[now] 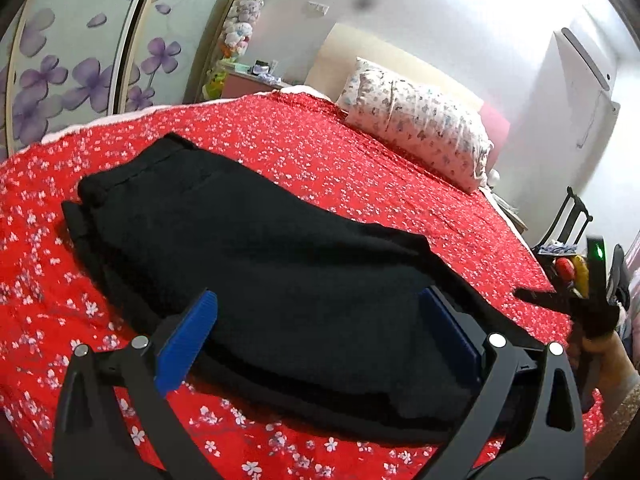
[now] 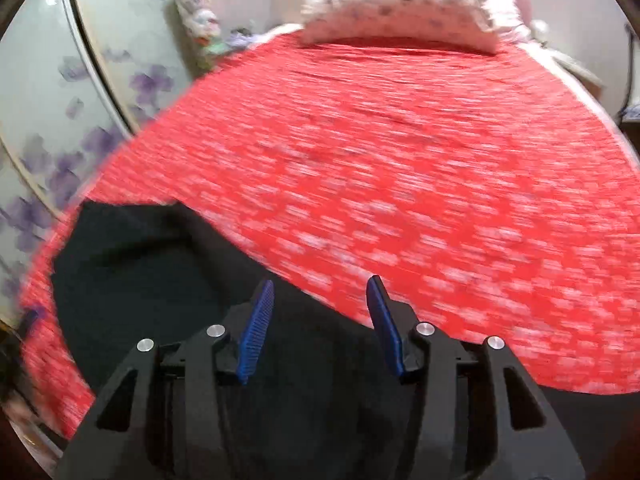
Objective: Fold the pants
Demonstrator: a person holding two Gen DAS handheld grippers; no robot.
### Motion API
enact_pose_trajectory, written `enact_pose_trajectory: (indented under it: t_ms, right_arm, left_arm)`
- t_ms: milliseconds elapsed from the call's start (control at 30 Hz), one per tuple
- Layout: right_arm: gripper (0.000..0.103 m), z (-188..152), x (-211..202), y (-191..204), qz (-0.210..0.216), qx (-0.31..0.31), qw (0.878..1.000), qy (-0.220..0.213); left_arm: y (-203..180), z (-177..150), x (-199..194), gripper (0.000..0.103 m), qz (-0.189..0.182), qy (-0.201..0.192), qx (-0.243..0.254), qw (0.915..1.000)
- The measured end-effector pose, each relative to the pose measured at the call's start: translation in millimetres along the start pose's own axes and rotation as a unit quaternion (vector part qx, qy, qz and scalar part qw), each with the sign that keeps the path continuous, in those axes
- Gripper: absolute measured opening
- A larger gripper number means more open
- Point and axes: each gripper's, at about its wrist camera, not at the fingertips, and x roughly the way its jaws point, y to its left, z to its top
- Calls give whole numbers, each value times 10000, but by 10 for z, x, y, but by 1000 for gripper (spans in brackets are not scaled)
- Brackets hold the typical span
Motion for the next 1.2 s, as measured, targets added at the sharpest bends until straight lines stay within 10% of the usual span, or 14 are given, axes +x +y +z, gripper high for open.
enact_pose_trajectory:
  t_ms: [167,267,467,667,900,1033,1200]
  right_arm:
    - [51,-250,244,-33,-711,-844,9920,610]
    - [29,-356,357,-130,-817,-811,9913,633]
    - [36,-364,239,-222,-1139,-373,9918,439]
    - [58,-644,-440,-89,251,588,9973,-351]
    - [63,-1138,-905,-49,1077,1274,9809,-1003]
    - [63,-1120,-910,-116,1205,1446,9760,-1096]
    - [63,-1148,-897,-57,1332,1409,9746,-1119]
  left_arm:
    - [-71,-25,77,101,131,65,198,9997]
    - [-82,-42,160,101,300,158,333,9989]
    - [18,-1,195,101,361,208,197,9989]
    - [237,139,133,101,-358,487,-117,9981]
    - [660,190,59,100,-2296,1274,-1415,9545]
    - [723,131,90,100,-2598,1619,-1767,9354]
    - [710,22,273,92,-2266,1978,-1998,9325]
